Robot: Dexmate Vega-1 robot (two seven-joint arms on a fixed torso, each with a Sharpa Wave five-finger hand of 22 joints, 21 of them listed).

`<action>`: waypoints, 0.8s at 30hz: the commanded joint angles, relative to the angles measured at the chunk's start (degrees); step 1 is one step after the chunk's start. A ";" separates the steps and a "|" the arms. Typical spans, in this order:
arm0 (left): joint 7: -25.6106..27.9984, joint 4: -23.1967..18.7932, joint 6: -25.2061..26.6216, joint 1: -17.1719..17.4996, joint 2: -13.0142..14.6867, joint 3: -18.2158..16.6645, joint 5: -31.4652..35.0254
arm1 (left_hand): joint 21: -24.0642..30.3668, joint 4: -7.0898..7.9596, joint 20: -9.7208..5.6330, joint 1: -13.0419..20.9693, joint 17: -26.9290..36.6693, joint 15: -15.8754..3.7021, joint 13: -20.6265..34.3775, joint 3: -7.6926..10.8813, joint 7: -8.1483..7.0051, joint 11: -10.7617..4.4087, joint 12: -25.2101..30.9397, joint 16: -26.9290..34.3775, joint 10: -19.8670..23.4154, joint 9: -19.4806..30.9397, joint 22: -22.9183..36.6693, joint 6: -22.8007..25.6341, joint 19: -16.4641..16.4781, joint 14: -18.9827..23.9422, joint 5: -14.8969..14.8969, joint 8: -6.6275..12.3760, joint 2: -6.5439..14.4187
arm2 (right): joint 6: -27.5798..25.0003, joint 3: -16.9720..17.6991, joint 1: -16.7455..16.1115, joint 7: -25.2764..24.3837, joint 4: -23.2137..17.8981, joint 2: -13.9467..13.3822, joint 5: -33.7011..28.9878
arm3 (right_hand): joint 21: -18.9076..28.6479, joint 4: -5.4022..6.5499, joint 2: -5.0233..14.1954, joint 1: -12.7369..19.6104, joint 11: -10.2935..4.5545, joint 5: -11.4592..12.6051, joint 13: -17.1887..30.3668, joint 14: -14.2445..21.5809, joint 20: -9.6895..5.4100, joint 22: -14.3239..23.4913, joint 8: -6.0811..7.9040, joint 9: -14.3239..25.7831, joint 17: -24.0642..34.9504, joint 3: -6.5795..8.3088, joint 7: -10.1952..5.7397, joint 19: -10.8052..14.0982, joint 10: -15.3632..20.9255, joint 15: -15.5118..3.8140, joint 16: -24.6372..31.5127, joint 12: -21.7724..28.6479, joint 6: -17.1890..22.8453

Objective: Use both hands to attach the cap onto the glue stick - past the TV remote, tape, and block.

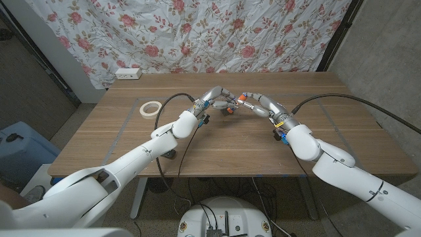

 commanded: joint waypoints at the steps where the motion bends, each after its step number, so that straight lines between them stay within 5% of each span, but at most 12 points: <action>1: 0.60 -0.34 0.85 0.41 0.26 -0.42 -0.04 | 0.09 1.47 -0.34 4.24 0.13 -8.41 0.28 1.17 -1.78 -4.61 -0.24 -0.15 3.45 1.49 0.28 0.59 -0.06 0.28 0.27 0.90 4.56 | -0.01 1.10 0.06 -0.97 0.35 -0.17 0.58 | 0.25 -0.27 -0.07 0.23 0.08 -0.10 0.06 0.22 0.24 0.30 0.00 0.31 0.17 0.08 -0.22 0.42 -0.30 0.11 0.00 -0.04 -0.07; 24: -0.23 -1.83 2.45 0.34 1.13 -0.60 -0.06 | 0.04 1.41 -0.05 4.73 0.08 -8.40 0.42 0.60 -1.70 -4.63 -0.34 -0.48 2.31 1.56 0.30 -0.67 -0.48 -0.42 0.47 0.54 4.32 | 3.53 2.96 -0.07 -3.13 2.42 0.54 2.98 | 0.24 -0.63 0.08 0.31 0.36 -0.11 0.09 0.42 0.38 0.30 -0.21 0.32 0.13 0.17 -0.36 0.68 -0.29 0.18 0.00 -0.08 -0.26</action>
